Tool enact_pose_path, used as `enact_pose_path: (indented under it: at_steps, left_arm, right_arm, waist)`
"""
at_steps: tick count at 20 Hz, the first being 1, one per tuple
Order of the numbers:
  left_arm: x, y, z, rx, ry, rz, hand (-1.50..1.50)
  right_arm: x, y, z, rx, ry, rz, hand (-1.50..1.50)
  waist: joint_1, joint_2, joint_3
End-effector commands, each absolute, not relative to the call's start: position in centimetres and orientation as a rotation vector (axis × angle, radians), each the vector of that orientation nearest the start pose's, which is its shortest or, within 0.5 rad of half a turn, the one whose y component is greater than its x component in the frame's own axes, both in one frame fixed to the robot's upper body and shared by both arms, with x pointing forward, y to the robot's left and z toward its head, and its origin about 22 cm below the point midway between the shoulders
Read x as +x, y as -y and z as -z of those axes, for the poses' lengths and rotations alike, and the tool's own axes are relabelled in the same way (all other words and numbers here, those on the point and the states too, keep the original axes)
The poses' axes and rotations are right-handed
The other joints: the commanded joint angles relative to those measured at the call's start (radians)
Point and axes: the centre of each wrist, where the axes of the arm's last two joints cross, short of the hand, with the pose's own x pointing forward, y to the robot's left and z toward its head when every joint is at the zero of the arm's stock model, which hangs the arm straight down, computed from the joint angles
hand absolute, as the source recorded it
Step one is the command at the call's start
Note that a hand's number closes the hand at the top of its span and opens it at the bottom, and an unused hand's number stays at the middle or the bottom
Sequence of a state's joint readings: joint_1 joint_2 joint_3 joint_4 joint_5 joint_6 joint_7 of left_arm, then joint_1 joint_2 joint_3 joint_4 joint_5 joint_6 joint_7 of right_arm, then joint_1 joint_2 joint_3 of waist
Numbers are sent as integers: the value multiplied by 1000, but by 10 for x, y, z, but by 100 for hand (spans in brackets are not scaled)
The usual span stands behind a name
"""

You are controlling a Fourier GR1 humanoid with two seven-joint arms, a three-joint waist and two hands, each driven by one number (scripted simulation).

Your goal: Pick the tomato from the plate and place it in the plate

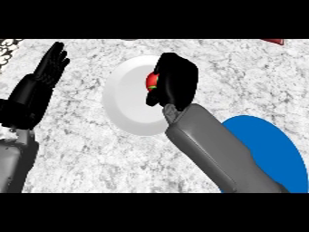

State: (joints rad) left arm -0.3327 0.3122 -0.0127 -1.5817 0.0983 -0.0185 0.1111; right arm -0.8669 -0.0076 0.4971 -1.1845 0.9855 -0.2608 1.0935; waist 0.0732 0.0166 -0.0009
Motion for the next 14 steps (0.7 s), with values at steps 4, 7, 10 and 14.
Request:
enact_pose_path:
  at_steps: [4,7,10,14]
  left_arm:
    - [314,-255,-116,73,1792,300,0]
    - [309,-245,-98,50,1778,311,0]
    - [311,-254,-107,40,1787,319,0]
    - [316,-250,-108,50,1796,323,0]
  right_arm:
    - [375,21,-106,-1042,1203,-392,150]
    - [384,31,-89,-1029,1162,-339,-150]
    - [393,38,-86,-951,1204,-287,-150]
    - [397,34,-92,-902,1321,-215,-150]
  waist:
    - [23,8,1]
    - [31,11,1]
    - [49,17,2]
    - [58,20,2]
